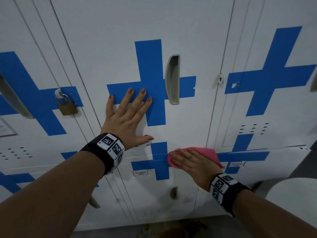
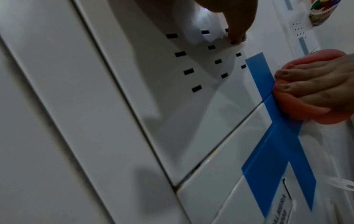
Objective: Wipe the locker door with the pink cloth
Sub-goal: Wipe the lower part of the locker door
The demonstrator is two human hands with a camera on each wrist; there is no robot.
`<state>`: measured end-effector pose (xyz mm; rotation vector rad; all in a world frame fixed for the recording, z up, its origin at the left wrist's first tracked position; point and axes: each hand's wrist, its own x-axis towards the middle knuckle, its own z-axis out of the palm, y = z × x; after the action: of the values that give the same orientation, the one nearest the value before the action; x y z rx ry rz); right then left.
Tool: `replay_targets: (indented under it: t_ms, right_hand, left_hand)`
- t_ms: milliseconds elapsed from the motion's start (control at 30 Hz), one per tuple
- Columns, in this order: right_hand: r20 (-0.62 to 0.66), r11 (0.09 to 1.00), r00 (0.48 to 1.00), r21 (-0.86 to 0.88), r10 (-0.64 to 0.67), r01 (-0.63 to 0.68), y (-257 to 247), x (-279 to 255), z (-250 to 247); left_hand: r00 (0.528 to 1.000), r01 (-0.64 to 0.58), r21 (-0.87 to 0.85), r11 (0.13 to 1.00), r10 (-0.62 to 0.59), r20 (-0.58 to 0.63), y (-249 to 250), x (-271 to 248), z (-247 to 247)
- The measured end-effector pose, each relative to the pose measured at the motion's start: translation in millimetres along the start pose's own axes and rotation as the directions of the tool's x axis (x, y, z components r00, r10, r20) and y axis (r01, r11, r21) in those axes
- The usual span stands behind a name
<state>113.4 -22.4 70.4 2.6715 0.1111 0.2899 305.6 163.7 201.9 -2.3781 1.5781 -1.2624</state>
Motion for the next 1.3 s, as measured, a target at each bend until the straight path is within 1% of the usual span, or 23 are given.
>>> replay_targets:
  t_ms: [167, 333, 400, 467, 600, 633, 700, 867, 967, 1033, 1067, 1133, 1233, 1300]
  right_hand:
    - [0.065, 0.993, 0.992, -0.036, 0.11, -0.108, 23, -36, 14]
    - [0.058, 0.977, 0.978, 0.051, 0.202, -0.205, 23, -55, 18]
    - [0.0, 0.952, 0.956, 0.096, 0.293, -0.292, 18, -51, 16]
    - [-0.08, 0.927, 0.928, 0.125, 0.364, -0.353, 12, -36, 4]
    - [-0.252, 0.931, 0.898, 0.143, 0.361, -0.335, 9, 11, -38]
    - [-0.284, 0.929, 0.886, 0.157, 0.367, -0.334, 10, 21, -48]
    - [-0.301, 0.912, 0.863, 0.19, 0.407, -0.364, 14, 36, -65]
    - [-0.249, 0.822, 0.801, 0.35, 0.544, -0.45, 29, 44, -88]
    - [-0.227, 0.737, 0.728, 0.433, 0.647, -0.519, 36, 47, -106]
    - [-0.247, 0.702, 0.68, 0.453, 0.691, -0.549, 40, 50, -118]
    - [-0.257, 0.696, 0.667, 0.455, 0.7, -0.555, 42, 53, -123]
    - [-0.284, 0.701, 0.659, 0.465, 0.697, -0.541, 46, 60, -132]
    - [-0.376, 0.746, 0.663, 0.493, 0.647, -0.448, 55, 71, -151]
    - [-0.413, 0.773, 0.676, 0.494, 0.611, -0.398, 60, 77, -165]
  left_hand:
    - [1.0, 0.004, 0.006, 1.0, -0.004, 0.003, 0, 0, -1]
    - [1.0, 0.003, 0.011, 1.0, -0.003, 0.004, 0, 0, -1]
    - [1.0, 0.004, 0.013, 1.0, -0.004, 0.005, 1, 0, -1]
    - [1.0, 0.005, 0.011, 1.0, -0.005, 0.005, 1, 0, -2]
    - [1.0, -0.001, 0.004, 1.0, 0.001, -0.014, 1, 0, -2]
    - [1.0, -0.002, 0.003, 1.0, 0.002, -0.015, 1, 0, -3]
    - [1.0, -0.005, 0.007, 1.0, 0.005, -0.015, 0, 0, -3]
    - [1.0, -0.005, 0.012, 1.0, 0.005, 0.002, 0, -1, -1]
    - [1.0, -0.004, 0.011, 1.0, 0.004, 0.004, 0, -1, -2]
    - [1.0, -0.005, 0.008, 1.0, 0.005, 0.002, 0, -1, -1]
    - [1.0, -0.005, 0.007, 1.0, 0.005, 0.002, 0, -1, -1]
    - [1.0, -0.003, 0.009, 1.0, 0.003, 0.006, 0, -1, -1]
    - [1.0, -0.002, 0.008, 1.0, 0.002, 0.009, 0, -1, -1]
    - [1.0, -0.001, 0.008, 1.0, 0.001, 0.009, 1, -1, -2]
